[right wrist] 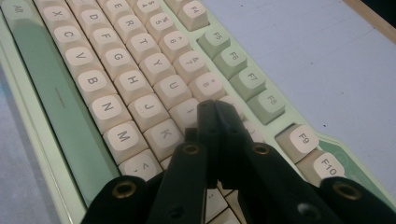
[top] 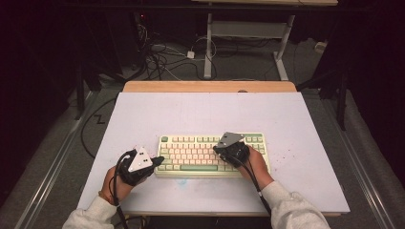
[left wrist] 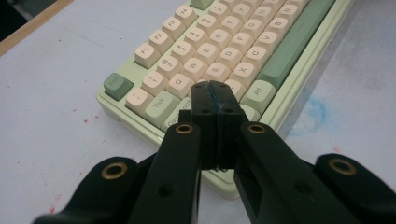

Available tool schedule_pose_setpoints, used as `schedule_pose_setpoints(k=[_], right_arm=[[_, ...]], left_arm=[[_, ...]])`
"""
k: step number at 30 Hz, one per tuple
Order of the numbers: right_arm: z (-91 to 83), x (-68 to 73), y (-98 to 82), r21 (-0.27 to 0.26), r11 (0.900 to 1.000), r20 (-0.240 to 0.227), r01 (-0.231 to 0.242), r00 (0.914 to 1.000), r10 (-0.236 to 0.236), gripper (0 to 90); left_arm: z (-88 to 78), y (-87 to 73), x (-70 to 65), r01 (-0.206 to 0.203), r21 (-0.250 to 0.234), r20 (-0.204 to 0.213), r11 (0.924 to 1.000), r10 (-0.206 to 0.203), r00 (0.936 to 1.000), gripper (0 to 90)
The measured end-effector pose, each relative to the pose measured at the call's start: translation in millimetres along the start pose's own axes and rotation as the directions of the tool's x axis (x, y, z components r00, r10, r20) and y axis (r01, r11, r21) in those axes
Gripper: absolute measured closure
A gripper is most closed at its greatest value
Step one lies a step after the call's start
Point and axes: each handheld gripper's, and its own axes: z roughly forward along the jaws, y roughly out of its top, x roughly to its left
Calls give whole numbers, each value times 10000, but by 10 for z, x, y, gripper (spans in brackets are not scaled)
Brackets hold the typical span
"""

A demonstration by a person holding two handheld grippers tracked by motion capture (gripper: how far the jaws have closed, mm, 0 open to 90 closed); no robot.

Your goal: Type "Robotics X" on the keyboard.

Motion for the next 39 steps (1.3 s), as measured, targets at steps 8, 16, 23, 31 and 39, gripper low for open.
schedule_pose_setpoints(k=[8,16,23,31,39], right_arm=[[9,16,14,167,9998,87,52,9999,-53,900],[-25,11,51,348,9993,-11,137,9999,-137,900],[-135,24,52,-296,9995,24,-119,9999,120,900],[-391,41,34,-1236,9921,102,-236,9996,250,900],[-607,50,-27,-1801,9834,87,-224,9997,244,900]], left_arm=[[6,4,-6,-49,60,48,10000,49,10000,877],[2,2,-9,-83,70,19,9999,82,10000,877],[-1,5,-23,-95,55,39,9999,95,9999,877],[0,41,-52,15,-107,93,9999,-14,10000,877],[29,77,-85,-112,37,75,9999,111,9999,877]])
